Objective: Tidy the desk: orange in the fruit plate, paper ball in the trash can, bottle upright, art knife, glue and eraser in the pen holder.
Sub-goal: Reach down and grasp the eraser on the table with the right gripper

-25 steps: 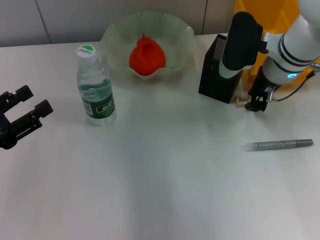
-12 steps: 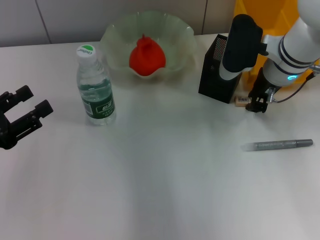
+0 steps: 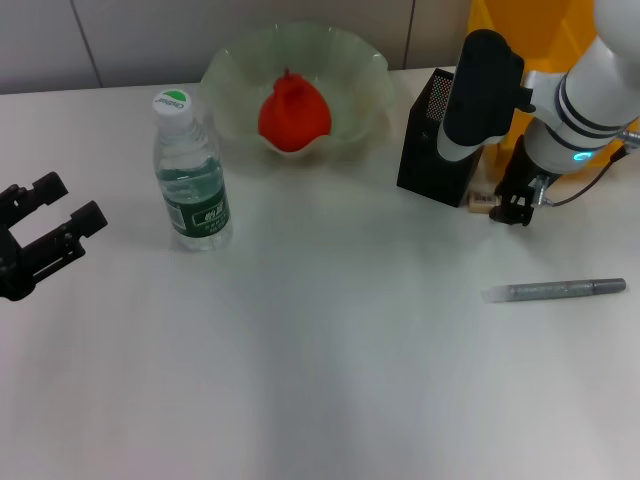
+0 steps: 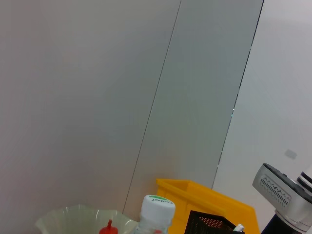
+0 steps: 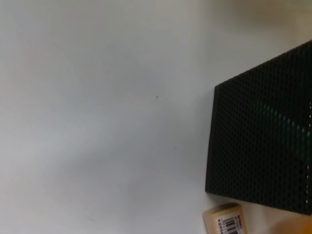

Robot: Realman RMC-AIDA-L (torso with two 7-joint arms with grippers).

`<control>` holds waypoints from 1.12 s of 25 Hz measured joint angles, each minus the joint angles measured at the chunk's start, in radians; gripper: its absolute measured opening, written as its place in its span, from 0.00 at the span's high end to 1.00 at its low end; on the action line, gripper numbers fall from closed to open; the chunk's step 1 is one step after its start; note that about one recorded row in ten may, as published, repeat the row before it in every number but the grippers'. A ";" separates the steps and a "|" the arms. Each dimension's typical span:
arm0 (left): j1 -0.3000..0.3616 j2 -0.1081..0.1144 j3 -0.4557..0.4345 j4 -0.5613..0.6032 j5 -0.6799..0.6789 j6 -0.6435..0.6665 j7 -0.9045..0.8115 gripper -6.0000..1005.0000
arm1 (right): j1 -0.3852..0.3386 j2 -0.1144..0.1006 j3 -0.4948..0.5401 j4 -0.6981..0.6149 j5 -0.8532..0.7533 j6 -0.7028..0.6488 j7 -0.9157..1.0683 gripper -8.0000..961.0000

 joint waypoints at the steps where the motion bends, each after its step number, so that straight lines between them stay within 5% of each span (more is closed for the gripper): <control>1: 0.001 0.000 0.000 0.000 0.000 0.001 0.000 0.26 | -0.001 0.000 0.000 -0.001 0.000 0.001 0.000 0.69; 21: 0.010 -0.001 0.000 0.000 -0.001 0.002 0.000 0.26 | -0.013 0.004 0.002 -0.025 0.000 -0.012 0.021 0.84; 28: 0.012 -0.001 0.000 0.000 -0.001 0.005 0.000 0.26 | -0.110 0.031 -0.024 -0.221 0.000 -0.089 0.026 0.99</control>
